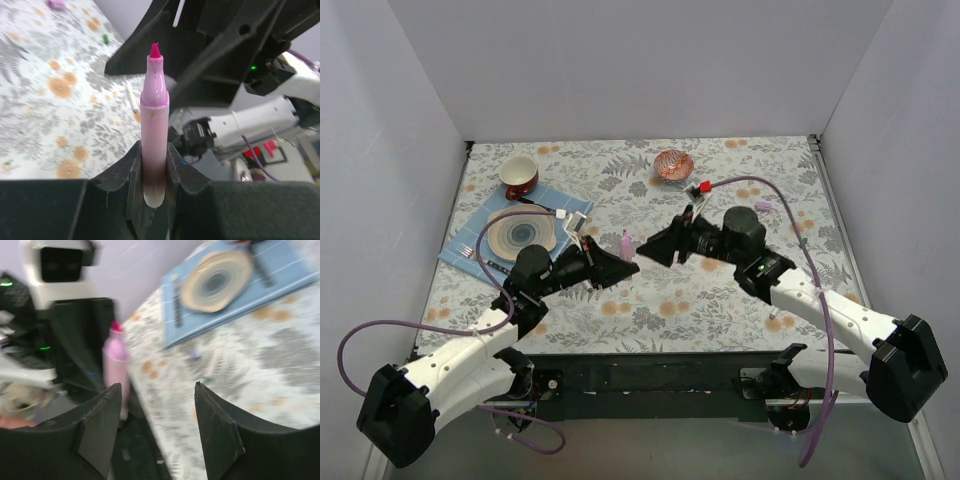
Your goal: Insert the pens into the pen caps
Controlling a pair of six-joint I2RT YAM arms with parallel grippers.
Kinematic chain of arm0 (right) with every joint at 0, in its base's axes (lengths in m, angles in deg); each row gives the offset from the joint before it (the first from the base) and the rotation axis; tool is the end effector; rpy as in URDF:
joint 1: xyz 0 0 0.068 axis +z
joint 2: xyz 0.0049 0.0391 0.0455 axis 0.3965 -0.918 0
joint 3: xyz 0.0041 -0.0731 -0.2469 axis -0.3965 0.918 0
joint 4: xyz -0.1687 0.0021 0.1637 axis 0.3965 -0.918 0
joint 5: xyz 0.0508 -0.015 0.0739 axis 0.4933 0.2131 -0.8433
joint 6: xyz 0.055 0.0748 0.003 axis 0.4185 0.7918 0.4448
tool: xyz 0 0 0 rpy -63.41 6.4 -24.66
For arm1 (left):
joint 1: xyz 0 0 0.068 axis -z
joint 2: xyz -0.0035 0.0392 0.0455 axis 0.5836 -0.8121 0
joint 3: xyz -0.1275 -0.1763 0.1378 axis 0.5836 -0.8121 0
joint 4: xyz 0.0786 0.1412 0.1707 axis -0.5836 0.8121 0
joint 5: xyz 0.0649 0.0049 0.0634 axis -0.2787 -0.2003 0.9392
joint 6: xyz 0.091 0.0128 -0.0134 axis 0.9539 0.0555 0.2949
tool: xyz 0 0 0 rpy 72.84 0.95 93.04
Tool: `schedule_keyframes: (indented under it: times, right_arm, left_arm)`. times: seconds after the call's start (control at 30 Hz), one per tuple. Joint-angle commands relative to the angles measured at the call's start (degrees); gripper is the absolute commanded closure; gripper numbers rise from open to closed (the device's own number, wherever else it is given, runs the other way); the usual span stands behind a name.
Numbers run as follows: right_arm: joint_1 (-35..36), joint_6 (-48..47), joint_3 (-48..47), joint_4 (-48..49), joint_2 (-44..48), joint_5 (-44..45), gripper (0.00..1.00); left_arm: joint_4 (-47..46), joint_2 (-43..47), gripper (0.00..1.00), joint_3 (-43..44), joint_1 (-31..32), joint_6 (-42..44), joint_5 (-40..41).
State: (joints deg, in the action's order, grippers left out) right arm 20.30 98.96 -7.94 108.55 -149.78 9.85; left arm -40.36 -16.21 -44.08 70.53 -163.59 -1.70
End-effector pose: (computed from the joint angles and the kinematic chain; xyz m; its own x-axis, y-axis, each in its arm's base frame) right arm 0.1860 0.2251 0.3039 -0.5499 0.2120 -0.8079 -0.7460 0.3103 0.5892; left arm 0.1595 -0.1656 0.2614 -0.9191 -0.3846 -0.0855 0.0796 0.0311 -0.9963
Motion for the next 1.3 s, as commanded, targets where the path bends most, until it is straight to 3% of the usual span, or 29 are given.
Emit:
schedule_keyframes:
  times: [0.0,0.13,0.17,0.2,0.4,0.5,0.6,0.63,0.67,0.73,0.8,0.87,1.03,1.13,1.27]
  right_arm:
    - [-12.0,-16.8,-8.5,-15.9,2.7,5.9,0.33]
    - [-19.9,-35.6,-13.8,-21.5,-4.2,16.5,0.24]
    - [-21.3,-40.4,-17.7,-22.8,-9.8,17.8,0.23]
    - [-23.1,-48.0,-19.5,-24.9,-12.6,18.3,0.23]
    - [-34.9,-69.8,-31.9,-39.4,-28.8,13.2,0.28]
    - [-38.9,-73.3,-40.2,-47.4,-36.5,14.0,0.3]
    - [-41.0,-63.7,-48.4,-51.7,-44.8,20.2,0.35]
    - [-41.5,-51.5,-55.1,-52.8,-46.8,24.0,0.34]
    - [-42.2,-45.8,-58.4,-54.3,-50.5,25.8,0.35]
    - [-45.6,-33.8,-67.0,-60.2,-54.0,21.3,0.42]
    - [-47.2,-22.6,-67.4,-60.7,-56.5,15.6,0.48]
    - [-46.8,-14.7,-63.0,-55.8,-55.4,18.2,0.45]
    - [-46.7,-10.5,-58.9,-52.8,-53.9,31.4,0.41]
    - [-46.7,-9.0,-58.9,-54.0,-54.7,35.2,0.33]
    - [-47.0,-1.9,-56.5,-54.5,-54.7,38.2,0.32]
  left_arm:
    - [20.9,0.1,1.0,12.4,-1.0,11.6,10.6]
    - [32.0,0.7,1.0,19.5,-1.3,20.1,15.2]
    - [33.4,0.9,1.0,21.4,-1.2,21.9,15.9]
    - [35.5,1.7,1.0,22.0,-1.3,23.3,16.6]
    - [33.7,8.3,1.0,14.9,-1.3,27.8,22.1]
    - [35.4,8.4,1.0,15.8,-1.3,29.1,22.4]
    - [35.1,8.1,1.0,15.9,-1.3,29.5,23.9]
    - [35.2,7.7,1.0,16.2,-1.3,29.5,23.8]
    - [35.2,6.9,1.0,16.2,-1.3,29.5,23.7]
    - [35.2,6.0,1.0,16.7,-1.3,29.4,22.5]
    - [35.2,5.2,1.0,16.9,-1.4,29.4,22.1]
    - [35.2,4.9,1.0,16.9,-1.4,29.5,22.3]
    - [35.2,4.8,1.0,16.8,-1.5,29.5,22.3]
    - [35.0,4.8,1.0,16.9,-1.5,29.5,21.8]
    - [34.9,5.0,1.0,16.9,-1.4,29.9,21.8]
